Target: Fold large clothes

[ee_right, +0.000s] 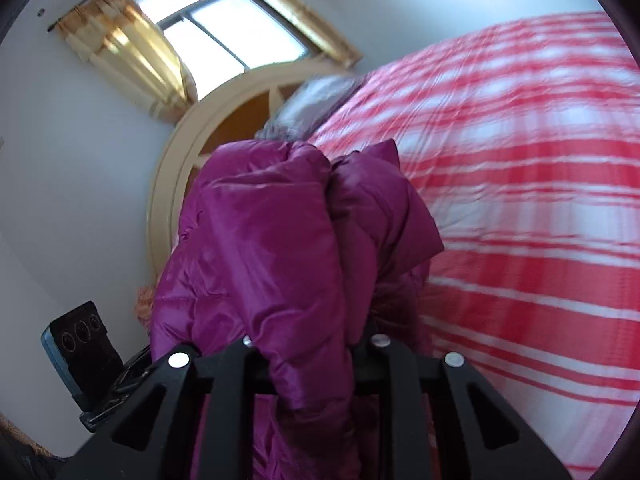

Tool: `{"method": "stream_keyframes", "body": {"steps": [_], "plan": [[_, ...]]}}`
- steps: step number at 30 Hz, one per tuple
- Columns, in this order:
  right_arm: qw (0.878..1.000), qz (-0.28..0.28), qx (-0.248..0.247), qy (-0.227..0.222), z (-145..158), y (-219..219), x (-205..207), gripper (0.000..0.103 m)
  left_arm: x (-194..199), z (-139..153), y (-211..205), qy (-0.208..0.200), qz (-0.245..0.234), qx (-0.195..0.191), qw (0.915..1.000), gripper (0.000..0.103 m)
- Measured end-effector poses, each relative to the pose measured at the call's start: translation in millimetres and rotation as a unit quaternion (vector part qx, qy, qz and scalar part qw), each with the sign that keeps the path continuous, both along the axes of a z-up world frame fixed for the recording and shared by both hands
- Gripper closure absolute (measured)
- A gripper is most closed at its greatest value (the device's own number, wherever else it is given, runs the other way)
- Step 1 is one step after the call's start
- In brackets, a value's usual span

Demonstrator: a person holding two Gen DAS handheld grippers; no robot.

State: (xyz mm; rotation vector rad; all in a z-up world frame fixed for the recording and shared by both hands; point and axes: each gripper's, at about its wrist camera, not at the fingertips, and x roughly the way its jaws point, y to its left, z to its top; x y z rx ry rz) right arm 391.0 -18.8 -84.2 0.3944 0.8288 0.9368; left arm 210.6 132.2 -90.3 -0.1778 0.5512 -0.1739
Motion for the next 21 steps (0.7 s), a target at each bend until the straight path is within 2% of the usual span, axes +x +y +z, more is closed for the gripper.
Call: {"method": "stream_keyframes", "body": {"steps": [3, 5, 6, 8, 11, 13, 16, 21], "plan": [[1.000, 0.015, -0.007, 0.025, -19.4, 29.1, 17.1, 0.081, 4.4, -24.7, 24.1, 0.023, 0.027, -0.007, 0.9993, 0.057], [0.999, 0.015, -0.007, 0.048, -35.6, 38.8, 28.1, 0.080, 10.3, -43.3, 38.2, 0.048, 0.045, -0.031, 0.9973, 0.042], [0.998, 0.017, -0.002, 0.063, -42.1, 41.0, 33.5, 0.079, 10.6, -49.7, 43.7, 0.054, 0.051, -0.045, 0.9962, 0.038], [0.996, 0.018, 0.005, 0.088, -53.1, 39.6, 41.5, 0.072, 8.7, -58.7, 51.4, 0.055, 0.063, -0.064, 0.9945, 0.024], [0.992, 0.021, 0.016, 0.120, -68.2, 34.4, 49.6, 0.061, 0.4, -67.2, 57.1, 0.059, 0.064, -0.093, 0.9919, 0.020], [0.989, 0.023, 0.039, 0.140, -75.8, 25.0, 52.2, 0.059, -0.1, -73.6, 59.1, 0.062, 0.062, -0.107, 0.9904, 0.018], [0.987, 0.028, 0.056, 0.149, -80.2, 17.1, 50.2, 0.059, 6.4, -73.0, 61.0, 0.061, 0.062, -0.106, 0.9906, 0.016], [0.989, 0.033, 0.058, 0.134, -75.0, 6.9, 42.3, 0.056, 6.6, -71.2, 55.7, 0.056, 0.068, -0.084, 0.9926, 0.012]]}}
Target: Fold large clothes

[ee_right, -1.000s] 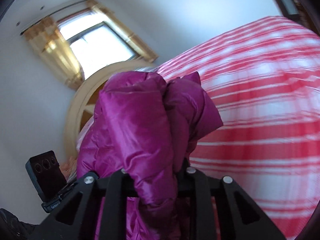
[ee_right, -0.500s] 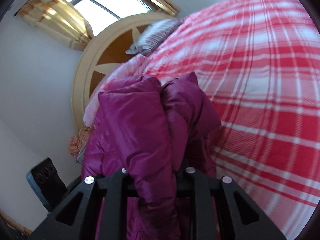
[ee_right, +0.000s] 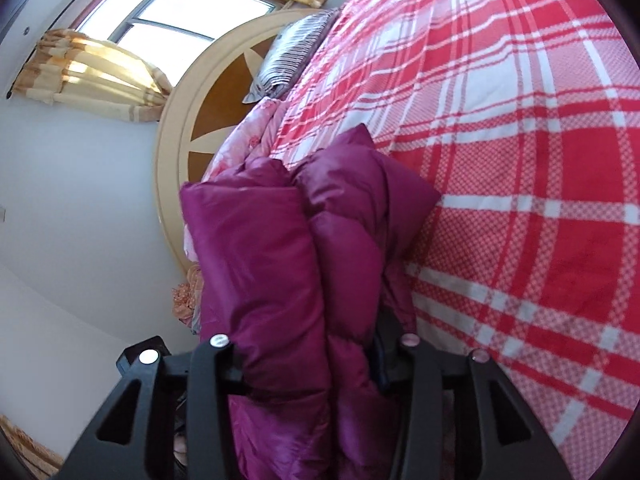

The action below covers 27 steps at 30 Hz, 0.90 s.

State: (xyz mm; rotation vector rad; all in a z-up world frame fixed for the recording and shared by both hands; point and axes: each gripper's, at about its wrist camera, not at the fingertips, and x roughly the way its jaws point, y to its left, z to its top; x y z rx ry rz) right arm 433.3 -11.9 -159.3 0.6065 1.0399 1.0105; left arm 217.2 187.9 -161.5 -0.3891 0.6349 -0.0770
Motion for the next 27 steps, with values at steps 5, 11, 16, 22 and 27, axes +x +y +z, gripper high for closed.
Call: {"method": "stream_keyframes", "body": {"steps": [5, 11, 16, 22, 27], "plan": [[0.999, -0.015, -0.022, -0.028, 2.1, -4.8, -7.6, 0.054, -0.5, 4.7, -2.4, 0.000, 0.016, 0.026, 0.9995, 0.010], [0.988, -0.046, -0.115, -0.088, 8.7, 8.7, -15.0, 0.039, -0.4, 5.8, -5.5, 0.003, 0.030, 0.052, 0.9982, 0.010], [0.986, -0.053, -0.120, -0.099, 12.3, 6.6, -19.7, 0.037, -5.1, 8.5, -7.4, 0.008, 0.034, 0.055, 0.9979, 0.009], [0.979, -0.072, -0.156, -0.105, 14.0, 12.0, -20.9, 0.026, -9.8, 16.0, -11.9, 0.010, 0.035, 0.086, 0.9956, 0.009], [0.974, -0.088, -0.177, -0.113, 25.8, 8.3, -28.5, 0.026, -20.9, 35.6, -14.5, 0.007, 0.054, 0.116, 0.9918, 0.009]]}}
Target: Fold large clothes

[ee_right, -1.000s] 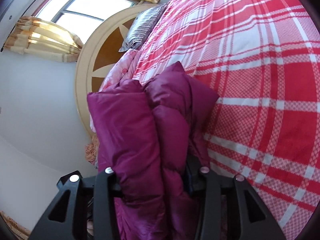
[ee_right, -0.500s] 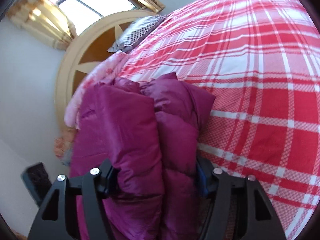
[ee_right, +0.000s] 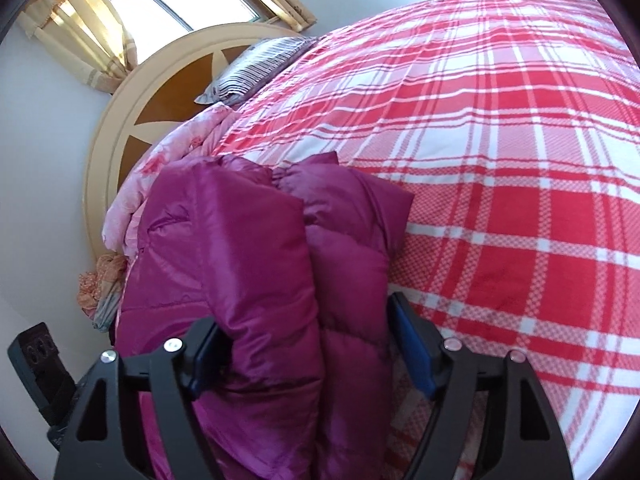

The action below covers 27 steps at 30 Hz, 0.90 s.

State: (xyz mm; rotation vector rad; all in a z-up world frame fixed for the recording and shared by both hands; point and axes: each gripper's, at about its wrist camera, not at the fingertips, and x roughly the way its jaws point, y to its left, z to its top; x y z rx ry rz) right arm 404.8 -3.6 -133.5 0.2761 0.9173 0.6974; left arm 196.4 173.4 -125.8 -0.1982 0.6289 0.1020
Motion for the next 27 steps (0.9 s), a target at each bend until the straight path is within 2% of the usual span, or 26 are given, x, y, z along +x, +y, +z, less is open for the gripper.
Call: {"method": "stream_keyframes", "body": {"steps": [6, 9, 11, 14, 18, 27], "plan": [[0.993, -0.053, -0.053, -0.092, 54.4, -6.5, -41.2, 0.024, -26.7, 47.9, -10.1, -0.058, 0.001, 0.056, 0.9968, 0.009], [0.988, -0.066, -0.059, -0.127, 79.8, -7.9, -68.6, 0.022, -34.0, 63.6, -9.8, -0.071, -0.002, 0.056, 0.9959, 0.009], [0.984, -0.073, -0.057, -0.152, 95.6, -7.0, -92.6, 0.011, -36.3, 70.9, -6.7, -0.074, -0.002, 0.050, 0.9960, 0.009], [0.978, -0.075, -0.066, -0.186, 109.2, -2.0, -117.4, 0.008, -40.6, 78.3, -5.7, -0.080, -0.005, 0.046, 0.9957, 0.009], [0.973, -0.072, -0.082, -0.205, 119.7, 7.0, -134.4, 0.008, -45.1, 86.5, -5.7, -0.089, -0.003, 0.046, 0.9949, 0.009], [0.969, -0.072, -0.066, -0.228, 134.8, 10.3, -155.3, 0.008, -52.3, 97.8, -5.4, -0.106, -0.003, 0.046, 0.9932, 0.009]]}}
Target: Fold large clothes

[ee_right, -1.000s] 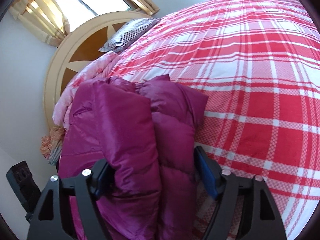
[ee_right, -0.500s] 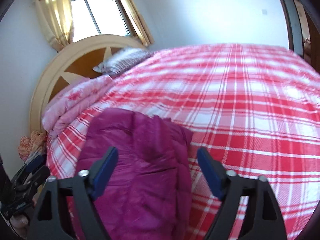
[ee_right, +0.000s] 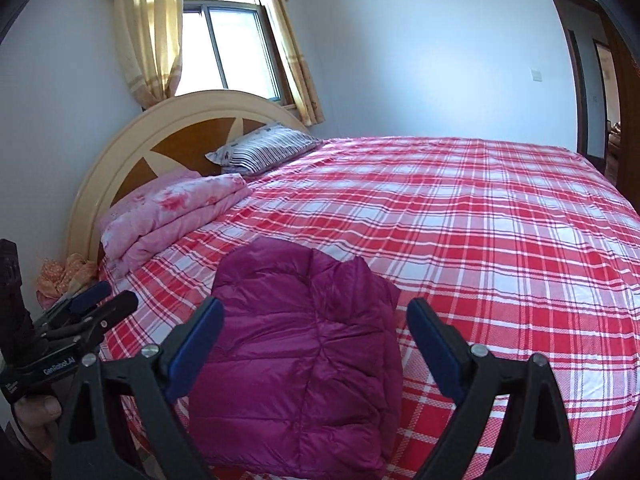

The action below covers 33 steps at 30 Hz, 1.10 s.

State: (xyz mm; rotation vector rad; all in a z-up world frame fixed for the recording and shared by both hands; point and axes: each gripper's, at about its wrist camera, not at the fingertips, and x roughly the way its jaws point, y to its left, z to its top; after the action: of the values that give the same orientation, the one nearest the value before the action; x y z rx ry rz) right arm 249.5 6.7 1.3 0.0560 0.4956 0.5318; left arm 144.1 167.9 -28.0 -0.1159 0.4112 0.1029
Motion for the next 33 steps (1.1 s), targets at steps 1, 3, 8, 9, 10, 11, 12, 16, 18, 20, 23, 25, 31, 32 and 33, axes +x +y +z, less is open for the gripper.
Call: {"method": "stream_keyframes", "body": {"steps": [1, 3, 8, 9, 10, 11, 12, 16, 18, 20, 23, 25, 31, 32, 33], "plan": [[1.000, 0.000, 0.001, -0.003, 1.1, -0.3, -2.8, 0.008, 0.0, 0.1, -0.1, -0.001, 0.000, 0.000, 1.0000, 0.009], [1.000, 0.000, 0.002, -0.008, 3.9, -0.4, -7.6, 0.008, -0.3, 0.2, -0.2, 0.000, -0.001, -0.001, 1.0000, 0.009], [1.000, 0.003, -0.002, -0.010, 6.5, 0.5, -13.2, 0.008, -2.8, 3.0, -0.9, -0.005, -0.001, -0.002, 1.0000, 0.009], [1.000, 0.003, -0.001, -0.010, 6.2, -0.1, -13.0, 0.008, -3.3, 3.6, -1.4, -0.006, -0.001, -0.001, 1.0000, 0.009], [1.000, 0.003, 0.000, -0.009, 6.1, 0.0, -13.2, 0.008, -3.6, 4.2, -1.9, -0.007, -0.001, 0.000, 1.0000, 0.009], [1.000, 0.003, 0.000, -0.009, 6.3, -0.1, -13.2, 0.008, -3.3, 4.4, -2.5, -0.007, -0.001, 0.000, 1.0000, 0.009], [1.000, 0.003, 0.001, -0.008, 6.4, -0.1, -13.3, 0.008, -3.2, 4.4, -2.6, -0.007, -0.001, 0.000, 1.0000, 0.009], [1.000, 0.003, 0.001, -0.011, 6.6, 0.1, -14.0, 0.008, -2.6, 3.6, -2.5, -0.005, 0.000, 0.000, 1.0000, 0.009], [1.000, 0.003, 0.002, -0.010, 6.7, 0.3, -14.3, 0.008, -2.3, 3.6, -2.2, -0.004, 0.001, -0.002, 1.0000, 0.009], [1.000, 0.003, 0.001, -0.010, 6.7, 0.3, -14.3, 0.008, -1.9, 3.2, -1.2, -0.003, 0.003, -0.002, 1.0000, 0.009], [1.000, 0.004, 0.000, -0.010, 6.6, -0.1, -14.6, 0.008, -2.2, 3.2, -0.7, -0.003, 0.004, -0.002, 1.0000, 0.009], [1.000, 0.003, 0.000, -0.010, 6.7, 0.2, -14.9, 0.008, -2.0, 3.1, -0.4, -0.004, 0.004, -0.002, 1.0000, 0.009], [1.000, 0.002, 0.002, -0.012, 6.6, 1.1, -16.6, 0.008, -0.7, 1.7, -0.9, 0.005, 0.005, 0.001, 1.0000, 0.009], [1.000, 0.002, 0.003, -0.012, 6.4, 1.2, -17.1, 0.008, -0.4, 1.6, -1.3, 0.006, 0.006, 0.003, 1.0000, 0.009], [1.000, 0.002, 0.004, -0.012, 6.3, 1.7, -17.1, 0.008, 0.0, 1.7, -1.9, 0.007, 0.009, 0.007, 0.9999, 0.009]]}}
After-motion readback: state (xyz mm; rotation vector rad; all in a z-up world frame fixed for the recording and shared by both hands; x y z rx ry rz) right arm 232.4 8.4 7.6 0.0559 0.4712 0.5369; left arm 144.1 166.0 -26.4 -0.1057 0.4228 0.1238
